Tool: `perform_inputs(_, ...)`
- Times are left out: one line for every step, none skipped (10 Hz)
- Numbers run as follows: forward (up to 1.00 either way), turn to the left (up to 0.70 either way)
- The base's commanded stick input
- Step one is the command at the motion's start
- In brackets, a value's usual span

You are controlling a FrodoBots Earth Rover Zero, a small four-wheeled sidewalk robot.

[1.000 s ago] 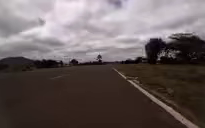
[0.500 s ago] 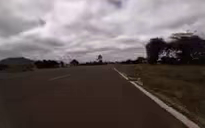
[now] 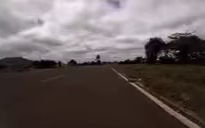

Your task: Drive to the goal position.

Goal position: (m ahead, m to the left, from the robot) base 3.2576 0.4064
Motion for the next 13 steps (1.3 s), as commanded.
perform_inputs(0.60,0.00)
perform_inputs(0.60,0.00)
perform_inputs(0.60,0.00)
perform_inputs(0.60,0.00)
perform_inputs(0.60,0.00)
perform_inputs(0.60,0.00)
perform_inputs(0.60,-0.15)
perform_inputs(0.60,-0.15)
perform_inputs(0.60,-0.15)
perform_inputs(0.60,-0.15)
perform_inputs(0.60,-0.15)
perform_inputs(0.60,-0.15)
perform_inputs(0.60,-0.15)
